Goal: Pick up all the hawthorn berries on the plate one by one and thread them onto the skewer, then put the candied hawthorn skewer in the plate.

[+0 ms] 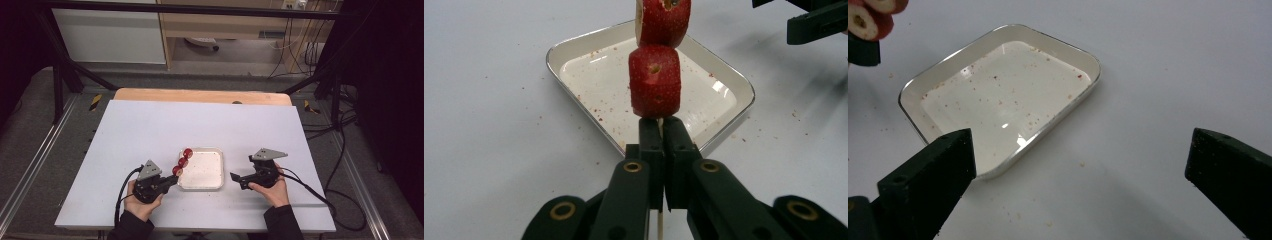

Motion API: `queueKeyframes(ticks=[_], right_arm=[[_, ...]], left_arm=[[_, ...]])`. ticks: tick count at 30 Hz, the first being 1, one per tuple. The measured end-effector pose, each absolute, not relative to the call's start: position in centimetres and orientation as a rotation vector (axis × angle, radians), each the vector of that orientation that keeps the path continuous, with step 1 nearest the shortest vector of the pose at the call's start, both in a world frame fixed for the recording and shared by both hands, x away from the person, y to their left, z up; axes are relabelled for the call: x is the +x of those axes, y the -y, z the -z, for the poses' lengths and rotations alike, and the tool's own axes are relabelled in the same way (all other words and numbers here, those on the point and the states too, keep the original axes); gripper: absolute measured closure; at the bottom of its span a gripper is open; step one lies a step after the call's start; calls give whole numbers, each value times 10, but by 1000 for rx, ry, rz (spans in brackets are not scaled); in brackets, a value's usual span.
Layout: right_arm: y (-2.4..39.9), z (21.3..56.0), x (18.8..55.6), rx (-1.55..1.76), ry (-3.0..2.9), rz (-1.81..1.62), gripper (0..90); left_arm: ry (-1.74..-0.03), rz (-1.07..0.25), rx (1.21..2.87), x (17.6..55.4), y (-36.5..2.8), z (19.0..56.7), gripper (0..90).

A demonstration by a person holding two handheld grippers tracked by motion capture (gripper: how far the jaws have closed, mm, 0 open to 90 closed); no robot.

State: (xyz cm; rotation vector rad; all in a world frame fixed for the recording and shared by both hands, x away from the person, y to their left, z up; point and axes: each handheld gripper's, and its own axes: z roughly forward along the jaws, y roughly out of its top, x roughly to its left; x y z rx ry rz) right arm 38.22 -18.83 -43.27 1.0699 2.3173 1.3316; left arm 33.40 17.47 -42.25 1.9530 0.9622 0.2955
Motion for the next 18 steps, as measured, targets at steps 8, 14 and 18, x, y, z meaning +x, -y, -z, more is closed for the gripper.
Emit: queueKeyframes(ticks=[8, 14, 18], right_arm=[[209, 451, 376, 1113, -2323, -1263, 15], [213, 452, 372, 1105, -2320, -1259, 14], [217, 452, 369, 1117, -2313, -1263, 15]], left_arm=[[-953, -295, 1978, 341, -178, 413, 880], [-954, -292, 2016, 349, -174, 402, 880], [-961, -293, 2041, 357, -168, 399, 880]])
